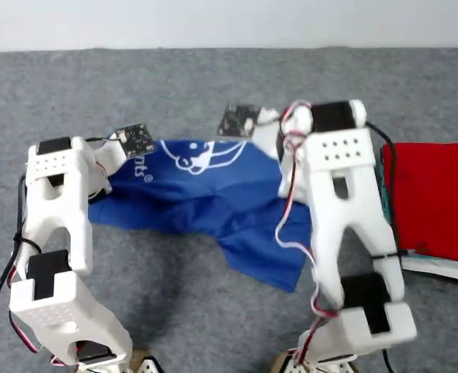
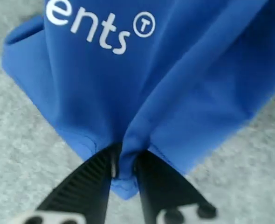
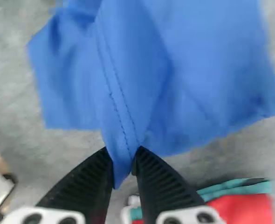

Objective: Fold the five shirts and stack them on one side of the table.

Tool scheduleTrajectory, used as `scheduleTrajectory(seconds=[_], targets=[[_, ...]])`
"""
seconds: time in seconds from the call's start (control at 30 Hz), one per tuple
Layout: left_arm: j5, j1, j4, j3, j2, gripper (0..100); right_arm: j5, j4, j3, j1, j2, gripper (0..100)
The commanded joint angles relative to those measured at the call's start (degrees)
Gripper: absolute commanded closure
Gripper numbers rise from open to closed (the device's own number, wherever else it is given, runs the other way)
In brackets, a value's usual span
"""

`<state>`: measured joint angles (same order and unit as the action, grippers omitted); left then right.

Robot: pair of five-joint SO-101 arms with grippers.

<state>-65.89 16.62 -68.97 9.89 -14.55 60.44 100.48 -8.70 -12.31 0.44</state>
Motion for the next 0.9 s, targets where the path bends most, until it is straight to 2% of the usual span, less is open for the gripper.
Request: scheduleTrajectory(seconds=[0.0,0.33,0.5,0.67,0.73,0.87], targets=[[-0.3,0.4,-4.0,-2.5,3.9,98,-0.8,2.2,8.1,-0.6,-8.5,98.4],[2.9,0.5,-6.2,-2.5,3.8,98,-4.4,1.9,17.1,-0.7,-11.2,98.4],[2.9,2.7,-10.4,-4.4,3.9,90,-4.4,2.2,18.9,-0.7,-11.3,98.4],[2.3,4.1,-13.2,-4.8,3.9,89,-6.2,2.2,19.3,-0.7,-11.3,98.1],[3.4,4.0,-14.5,-4.9,4.0,89,-7.5,2.2,19.2,-0.7,-11.3,95.3],[11.4,3.8,-17.2,-7.8,4.0,83,-10.9,2.3,19.1,-0.7,-11.4,84.0]])
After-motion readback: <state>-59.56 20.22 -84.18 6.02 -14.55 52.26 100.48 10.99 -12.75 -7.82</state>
